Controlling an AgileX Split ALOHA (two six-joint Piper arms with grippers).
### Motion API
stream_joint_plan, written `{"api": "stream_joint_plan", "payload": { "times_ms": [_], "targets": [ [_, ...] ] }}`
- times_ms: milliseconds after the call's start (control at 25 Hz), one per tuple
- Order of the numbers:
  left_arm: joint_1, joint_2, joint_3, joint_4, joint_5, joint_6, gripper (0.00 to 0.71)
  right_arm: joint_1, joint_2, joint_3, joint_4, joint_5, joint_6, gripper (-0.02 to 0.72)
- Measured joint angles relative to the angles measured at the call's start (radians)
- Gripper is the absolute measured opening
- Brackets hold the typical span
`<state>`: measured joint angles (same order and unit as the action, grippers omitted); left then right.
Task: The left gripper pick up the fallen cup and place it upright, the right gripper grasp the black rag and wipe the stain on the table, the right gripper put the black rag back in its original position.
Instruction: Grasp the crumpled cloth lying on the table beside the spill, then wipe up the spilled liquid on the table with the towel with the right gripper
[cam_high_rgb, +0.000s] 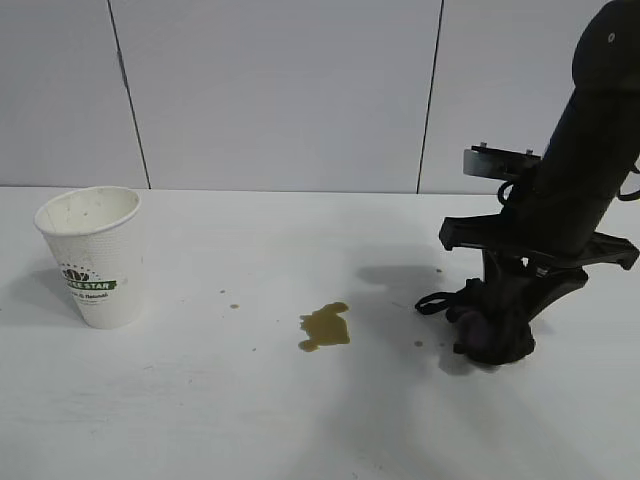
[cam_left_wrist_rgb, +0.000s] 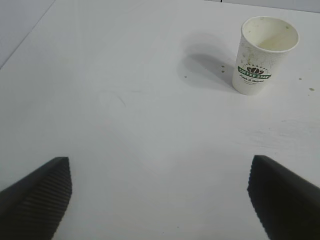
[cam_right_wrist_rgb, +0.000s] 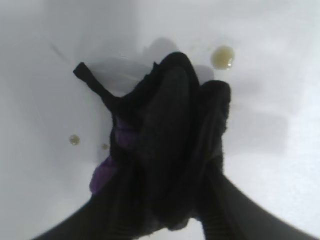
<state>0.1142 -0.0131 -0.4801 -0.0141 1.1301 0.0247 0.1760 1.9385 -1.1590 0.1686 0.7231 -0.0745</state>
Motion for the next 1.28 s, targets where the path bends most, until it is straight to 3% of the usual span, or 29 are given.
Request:
{"api": "stream_joint_plan", "payload": {
  "times_ms": [280,480,760,1080,1280],
  "targets": [
    [0.0,0.0,0.0,0.0,0.0,0.0,0.689,0.0,0.0,-0.004,-0.023,0.026,0.033,0.041],
    [0.0,0.0,0.0,0.0,0.0,0.0,0.689,0.0,0.0,-0.064,-0.02,0.124,0.036,0.041],
    [0.0,0.0,0.0,0.001,0.0,0.0,0.689,0.064,-0.011,-0.212,0.12,0.162,-0.014,0.041],
    [0.0,0.0,0.0,0.001,0.0,0.0,0.689,0.32,-0.013,-0.239,0.155,0.037,-0.023,0.041],
    [0.0,0.0,0.0,0.001,0.0,0.0,0.689,0.401,-0.011,-0.239,0.126,-0.062,0.019,0.041]
  ]
}}
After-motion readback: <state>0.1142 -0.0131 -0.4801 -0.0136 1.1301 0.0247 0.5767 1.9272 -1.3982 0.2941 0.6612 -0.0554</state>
